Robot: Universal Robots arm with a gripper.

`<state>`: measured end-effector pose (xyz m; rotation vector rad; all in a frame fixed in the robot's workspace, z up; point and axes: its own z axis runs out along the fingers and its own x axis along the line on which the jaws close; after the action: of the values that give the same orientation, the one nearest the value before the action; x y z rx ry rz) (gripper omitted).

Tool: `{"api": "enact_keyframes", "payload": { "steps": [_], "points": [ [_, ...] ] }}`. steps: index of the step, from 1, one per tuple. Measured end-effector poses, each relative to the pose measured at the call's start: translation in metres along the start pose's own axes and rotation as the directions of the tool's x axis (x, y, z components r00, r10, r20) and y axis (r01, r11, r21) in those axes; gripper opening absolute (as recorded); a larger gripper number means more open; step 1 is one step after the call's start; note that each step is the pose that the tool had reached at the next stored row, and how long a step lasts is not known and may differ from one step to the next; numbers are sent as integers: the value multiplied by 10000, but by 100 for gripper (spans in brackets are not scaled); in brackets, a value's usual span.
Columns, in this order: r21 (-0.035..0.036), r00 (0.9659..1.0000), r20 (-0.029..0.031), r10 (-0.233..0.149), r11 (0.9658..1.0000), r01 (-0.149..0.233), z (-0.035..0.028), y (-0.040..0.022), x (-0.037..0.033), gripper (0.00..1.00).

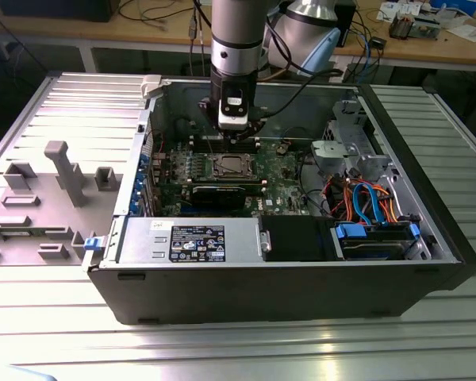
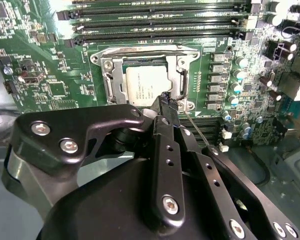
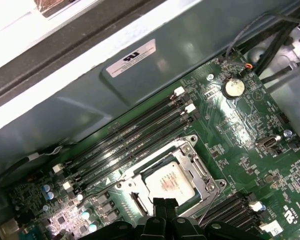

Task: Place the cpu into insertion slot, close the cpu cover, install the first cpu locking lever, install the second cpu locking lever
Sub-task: 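Install the first cpu locking lever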

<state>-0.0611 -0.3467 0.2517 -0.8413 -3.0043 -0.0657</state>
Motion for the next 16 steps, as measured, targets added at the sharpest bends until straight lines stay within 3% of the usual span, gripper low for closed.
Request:
{"api": "enact_keyframes", "payload": {
  "steps": [1, 3, 4, 16],
  "points": [
    [-17, 10000, 27, -30, 10000, 30, 1, 0, 0, 11],
    [-88, 9999, 139, -43, 10000, 44, 1, 0, 0, 11],
    [-100, 9999, 160, -48, 9999, 49, 1, 1, 0, 11],
    [-115, 9998, 193, -50, 9999, 52, -11, -1, 3, 11]
  ]
}}
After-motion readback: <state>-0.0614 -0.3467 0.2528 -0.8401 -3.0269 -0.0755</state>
